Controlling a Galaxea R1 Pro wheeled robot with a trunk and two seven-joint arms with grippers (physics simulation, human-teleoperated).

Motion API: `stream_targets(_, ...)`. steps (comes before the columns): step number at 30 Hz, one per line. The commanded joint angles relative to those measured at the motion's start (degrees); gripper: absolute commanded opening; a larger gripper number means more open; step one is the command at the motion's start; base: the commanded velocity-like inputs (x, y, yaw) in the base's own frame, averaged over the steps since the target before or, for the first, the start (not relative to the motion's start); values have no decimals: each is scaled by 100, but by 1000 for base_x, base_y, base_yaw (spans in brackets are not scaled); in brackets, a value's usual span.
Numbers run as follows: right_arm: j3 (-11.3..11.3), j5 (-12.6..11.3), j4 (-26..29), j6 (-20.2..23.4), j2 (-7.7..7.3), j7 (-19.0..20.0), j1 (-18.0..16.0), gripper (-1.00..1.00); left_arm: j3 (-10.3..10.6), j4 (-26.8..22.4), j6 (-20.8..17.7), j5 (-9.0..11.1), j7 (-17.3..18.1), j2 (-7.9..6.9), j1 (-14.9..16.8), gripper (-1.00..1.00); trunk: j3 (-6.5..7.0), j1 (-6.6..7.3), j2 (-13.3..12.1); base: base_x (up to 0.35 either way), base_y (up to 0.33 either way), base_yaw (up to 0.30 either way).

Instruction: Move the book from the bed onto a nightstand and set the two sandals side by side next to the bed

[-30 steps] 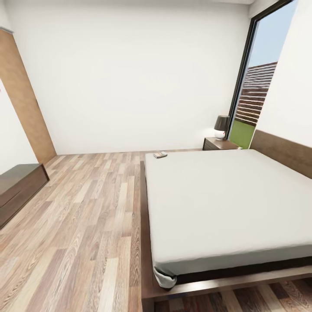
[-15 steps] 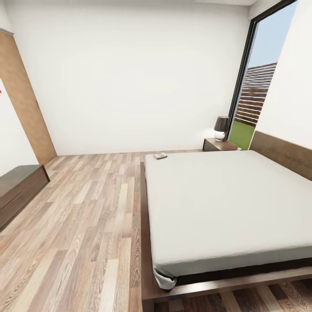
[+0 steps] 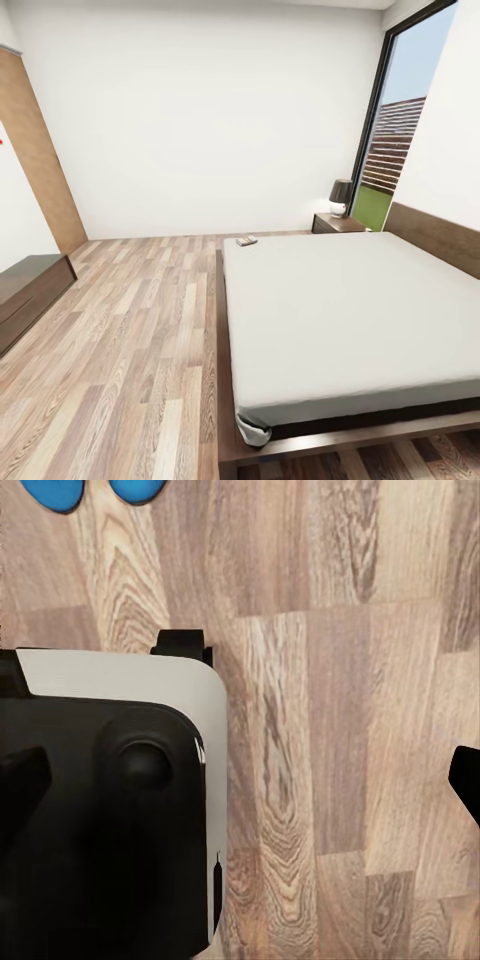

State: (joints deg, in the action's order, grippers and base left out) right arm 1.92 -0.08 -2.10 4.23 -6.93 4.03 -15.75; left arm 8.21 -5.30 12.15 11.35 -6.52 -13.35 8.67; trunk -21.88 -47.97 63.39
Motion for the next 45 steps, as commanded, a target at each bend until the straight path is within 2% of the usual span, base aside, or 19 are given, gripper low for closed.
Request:
stream_targets(1,19,-1,-8,8,-2,19,-7,100,49,3,17,51,-17,15,3,100,13,23,-38,0,0,0)
stream_targets(11,21,-1,-9,8,3,19,-8,100,49,3,15,47,-17,84,3,100,192,242,-439,0,0,0)
stream_targets(17,17,1,-6,8,77,20,-7,100,50,3,10,42,-16,107,3,100,300,374,-680,0,0,0)
stream_targets(24,18,-2,-9,8,159,24,-7,100,53,2,7,38,-10,280,3,100,300,374,-680,0,0,0)
stream_targets(28,13,-1,-9,8,331,27,-7,100,56,3,0,36,10,424,3,100,300,374,-680,0,0,0)
stream_targets(32,16,-1,-10,8,400,27,-7,100,57,3,-9,35,23,511,3,100,300,374,-680,0,9,0)
stream_targets(34,16,-1,-10,8,452,28,-7,100,57,3,-19,35,29,614,3,100,300,374,-680,0,103,47)
stream_targets(40,14,13,-7,8,502,28,-7,100,58,3,-26,35,40,714,3,100,300,374,-680,0,199,149)
stream_targets(45,12,20,-8,8,513,27,-7,100,58,3,-28,34,48,743,3,100,300,374,-680,0,263,236)
